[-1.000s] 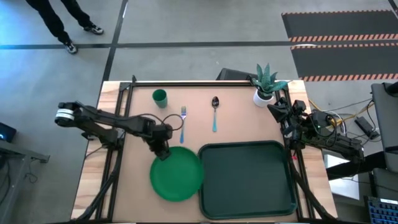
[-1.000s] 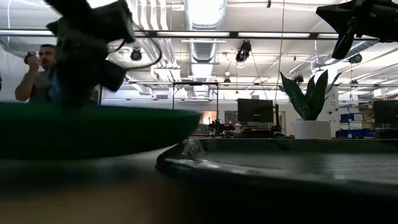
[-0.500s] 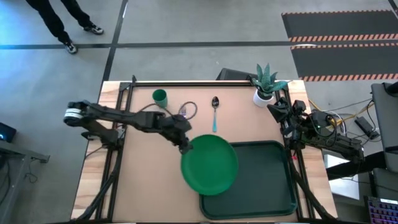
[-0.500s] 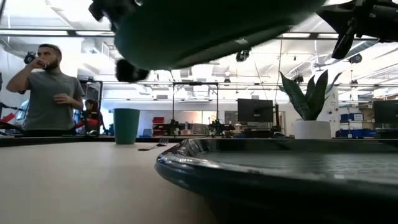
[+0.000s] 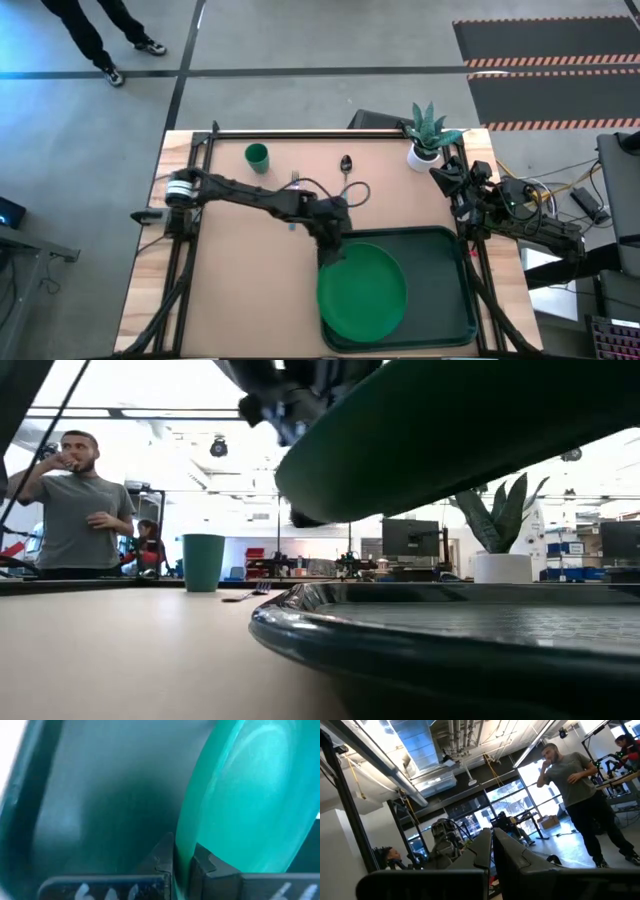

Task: Pick and place plate/cup/fork/spoon on tray
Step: Put the green plate on the green tray

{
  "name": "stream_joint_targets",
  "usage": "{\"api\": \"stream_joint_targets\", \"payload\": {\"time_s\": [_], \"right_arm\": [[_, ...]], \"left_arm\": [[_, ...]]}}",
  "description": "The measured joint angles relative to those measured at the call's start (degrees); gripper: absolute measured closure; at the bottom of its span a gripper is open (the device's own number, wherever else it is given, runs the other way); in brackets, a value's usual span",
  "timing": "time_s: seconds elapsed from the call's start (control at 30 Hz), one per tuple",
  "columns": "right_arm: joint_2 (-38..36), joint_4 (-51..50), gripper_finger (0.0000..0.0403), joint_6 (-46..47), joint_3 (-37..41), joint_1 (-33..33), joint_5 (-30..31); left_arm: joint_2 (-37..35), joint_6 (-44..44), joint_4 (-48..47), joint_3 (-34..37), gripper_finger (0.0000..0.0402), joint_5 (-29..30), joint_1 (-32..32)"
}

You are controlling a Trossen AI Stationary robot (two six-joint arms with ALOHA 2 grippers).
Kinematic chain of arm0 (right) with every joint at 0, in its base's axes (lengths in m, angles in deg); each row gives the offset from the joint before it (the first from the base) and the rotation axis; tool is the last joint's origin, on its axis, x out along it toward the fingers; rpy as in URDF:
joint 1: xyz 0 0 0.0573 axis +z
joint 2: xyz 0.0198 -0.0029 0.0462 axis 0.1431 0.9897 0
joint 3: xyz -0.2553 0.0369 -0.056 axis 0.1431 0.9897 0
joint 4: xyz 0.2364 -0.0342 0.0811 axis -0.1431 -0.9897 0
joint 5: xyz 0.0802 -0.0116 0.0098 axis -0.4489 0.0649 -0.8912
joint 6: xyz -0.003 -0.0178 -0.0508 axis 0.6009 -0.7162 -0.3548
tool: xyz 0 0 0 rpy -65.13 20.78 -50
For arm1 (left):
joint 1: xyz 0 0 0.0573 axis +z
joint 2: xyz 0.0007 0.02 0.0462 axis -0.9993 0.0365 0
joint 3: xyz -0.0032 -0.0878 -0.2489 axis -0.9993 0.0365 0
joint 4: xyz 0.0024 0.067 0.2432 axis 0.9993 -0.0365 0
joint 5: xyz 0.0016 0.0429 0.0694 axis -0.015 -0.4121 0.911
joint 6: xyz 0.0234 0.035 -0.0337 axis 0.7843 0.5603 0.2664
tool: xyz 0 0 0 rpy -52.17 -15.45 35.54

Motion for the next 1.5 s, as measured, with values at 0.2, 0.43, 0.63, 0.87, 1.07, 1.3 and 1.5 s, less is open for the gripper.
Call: {"api": "stream_joint_targets", "payload": {"time_s": [0.2, 0.43, 0.63, 0.87, 1.07, 1.3, 1.5], "right_arm": [[0.0, -0.5, 0.0394, 1.2, 0.0, -0.01, -0.32], [0.0, -1.74, 0.0394, 2.16, 0.0, 0.0, -0.55], [-0.01, -1.67, 0.0394, 2.57, 0.0, 0.0, -1.46], [-0.01, -1.58, 0.0394, 2.58, 0.0, -0.01, -1.55], [0.0, -1.11, 0.0394, 2.97, 0.0, 0.0, -1.55], [0.0, -0.24, 0.0394, 2.93, 0.0, -0.02, -1.55], [-0.01, 0.6, 0.0394, 2.91, 0.0, 0.0, -1.55]], "left_arm": [[7.12, 1.29, -1.78, -5.96, 0.0401, -4.96, 0.0], [9.5, 2.85, -1.33, -10.07, 0.0401, -5.25, -0.01], [9.48, 4.6, -5.8, -9.78, 0.0401, 1.92, 0.52], [9.43, 5.98, -9.02, -9.76, 0.0401, 5.03, 0.48], [9.95, 5.95, -8.96, -9.59, 0.0401, 5.08, 0.52], [9.95, 7.48, -7.95, -9.39, 0.0401, 5.06, 0.52], [9.95, 8.12, -5.9, -9.07, 0.0374, 5.54, 0.48]]}}
